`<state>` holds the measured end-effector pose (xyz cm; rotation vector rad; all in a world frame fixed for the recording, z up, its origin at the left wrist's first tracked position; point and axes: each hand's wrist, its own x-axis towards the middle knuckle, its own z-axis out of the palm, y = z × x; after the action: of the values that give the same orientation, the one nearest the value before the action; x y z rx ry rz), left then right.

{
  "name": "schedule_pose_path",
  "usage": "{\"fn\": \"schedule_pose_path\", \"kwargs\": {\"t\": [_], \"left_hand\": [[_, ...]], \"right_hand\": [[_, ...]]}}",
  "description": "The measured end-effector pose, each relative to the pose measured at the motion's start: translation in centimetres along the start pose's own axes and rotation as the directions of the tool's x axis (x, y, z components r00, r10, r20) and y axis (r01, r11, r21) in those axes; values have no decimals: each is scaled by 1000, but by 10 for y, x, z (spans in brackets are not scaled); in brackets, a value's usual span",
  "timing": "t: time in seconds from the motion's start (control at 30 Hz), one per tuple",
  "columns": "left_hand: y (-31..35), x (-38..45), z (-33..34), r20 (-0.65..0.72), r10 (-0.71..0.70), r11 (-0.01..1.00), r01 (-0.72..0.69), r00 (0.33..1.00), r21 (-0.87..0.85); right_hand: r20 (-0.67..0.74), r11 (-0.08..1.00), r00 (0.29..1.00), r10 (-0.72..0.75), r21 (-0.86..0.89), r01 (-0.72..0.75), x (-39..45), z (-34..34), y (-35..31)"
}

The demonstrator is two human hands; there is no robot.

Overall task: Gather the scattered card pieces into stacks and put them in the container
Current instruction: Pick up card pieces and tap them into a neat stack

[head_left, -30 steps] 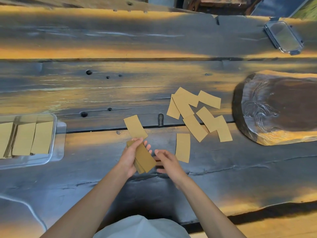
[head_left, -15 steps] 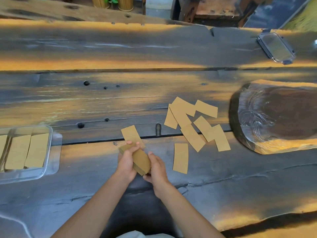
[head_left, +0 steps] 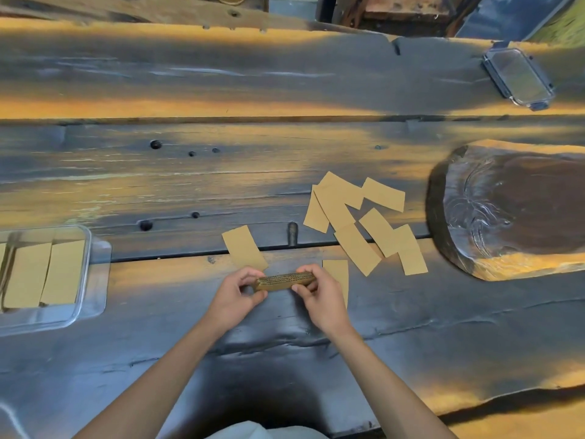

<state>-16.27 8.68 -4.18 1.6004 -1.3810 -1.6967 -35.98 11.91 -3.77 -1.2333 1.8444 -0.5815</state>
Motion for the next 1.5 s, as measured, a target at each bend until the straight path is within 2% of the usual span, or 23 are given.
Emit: {"fn": "schedule_pose_path", "kwargs": {"t": [0.07,0.13,0.2,0.3,0.4,0.53,0.7,0.83,1.03,1.2,1.37,1.5], "left_hand": [[-3,3,7,-65,74,984,-62,995,169],[-3,6,19,-92,129,960,-101,987,261],[-3,5,33,-119,94,984,-74,988,161],[1,10,50,-243,8,999,-19,970,-42],[4,16,59,-380,26,999,-39,925,-26],[3,23,65,-485,88,994,-105,870,-8],[8,38,69,-571,65,993,-107,818,-40],[19,45,75,-610,108,982,-179,785,-56],[9,53,74,-547,172,981,-195,820,17],[23,58,74,-523,182,969,-241,833,-46],[18,65,74,-529,113,989,-145,841,-19],[23,68,73,-540,124,984,-172,833,-38]], "right_hand": [[-26,999,999,-35,-34,34,0,7,4],[-56,999,997,-44,-19,43,0,15,5],[-68,995,997,-24,96,31,-3,24,5],[-57,902,994,97,426,-63,-4,35,-4],[-82,783,966,244,605,-146,2,38,-13],[-112,774,945,306,607,-178,10,39,-11],[-85,759,940,331,616,-212,19,39,-11],[-154,745,929,338,646,-164,24,31,-16],[-198,783,924,328,603,-149,31,40,-4],[-197,714,893,404,679,-173,42,35,-9],[-219,751,879,423,627,-205,51,39,-10],[-232,751,869,437,626,-211,58,37,-12]]}}
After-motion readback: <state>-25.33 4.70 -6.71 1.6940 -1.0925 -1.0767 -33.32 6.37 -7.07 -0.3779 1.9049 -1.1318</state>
